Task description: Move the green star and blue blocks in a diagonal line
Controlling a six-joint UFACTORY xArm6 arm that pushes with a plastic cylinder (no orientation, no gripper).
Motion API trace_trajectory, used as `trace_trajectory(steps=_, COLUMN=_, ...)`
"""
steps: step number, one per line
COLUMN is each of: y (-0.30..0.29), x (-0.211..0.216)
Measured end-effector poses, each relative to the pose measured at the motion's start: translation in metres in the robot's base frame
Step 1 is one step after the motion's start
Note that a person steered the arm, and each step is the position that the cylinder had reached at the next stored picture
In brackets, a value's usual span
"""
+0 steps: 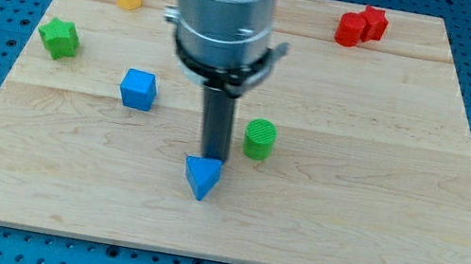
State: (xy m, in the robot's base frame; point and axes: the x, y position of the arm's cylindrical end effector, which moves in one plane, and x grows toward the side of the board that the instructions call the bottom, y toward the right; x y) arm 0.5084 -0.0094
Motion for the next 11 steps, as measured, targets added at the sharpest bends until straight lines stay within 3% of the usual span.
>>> trace_trajectory(steps=2, y=-0.019, x=0.016)
trace_trajectory(steps=6, y=-0.043, x=-0.136)
trace_trajectory(steps=9, y=-0.178, x=-0.105)
trace_trajectory(steps=11, y=-0.129, x=-0.099)
